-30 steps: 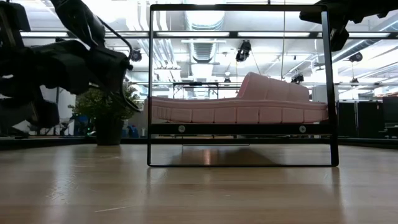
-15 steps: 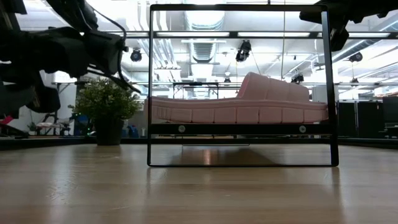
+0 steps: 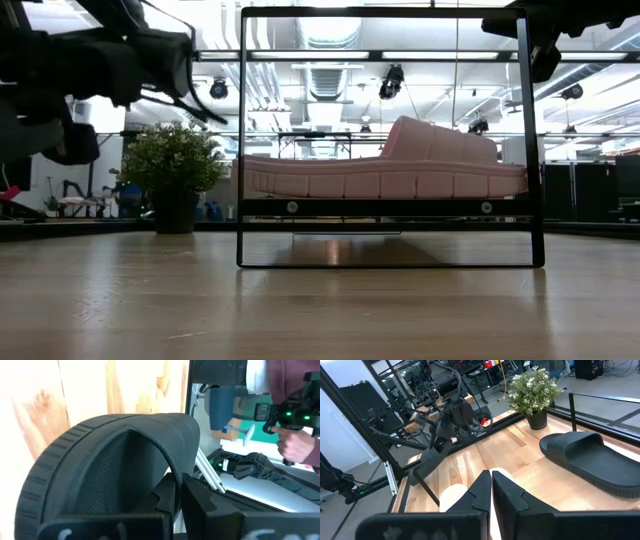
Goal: Pick and place slides into the shelf
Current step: Put the black slide on the shelf
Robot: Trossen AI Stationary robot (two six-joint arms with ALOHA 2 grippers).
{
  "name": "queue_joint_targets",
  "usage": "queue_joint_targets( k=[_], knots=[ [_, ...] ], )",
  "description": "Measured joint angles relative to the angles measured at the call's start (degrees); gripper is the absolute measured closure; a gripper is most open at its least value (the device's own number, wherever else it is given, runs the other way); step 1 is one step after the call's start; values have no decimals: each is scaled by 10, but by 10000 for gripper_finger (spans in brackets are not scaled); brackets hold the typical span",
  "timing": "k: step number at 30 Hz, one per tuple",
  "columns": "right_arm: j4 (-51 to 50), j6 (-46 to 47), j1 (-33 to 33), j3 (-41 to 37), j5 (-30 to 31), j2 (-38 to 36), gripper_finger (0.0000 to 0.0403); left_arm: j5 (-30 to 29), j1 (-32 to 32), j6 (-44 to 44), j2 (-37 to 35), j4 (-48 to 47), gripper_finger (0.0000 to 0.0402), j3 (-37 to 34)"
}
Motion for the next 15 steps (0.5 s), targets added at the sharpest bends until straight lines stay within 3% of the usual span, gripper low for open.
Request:
queue_joint_targets(
  k=[15],
  knots=[
    [0,1,0,0,0,0,394,-81,0,-79,-73,30,402,73]
  ],
)
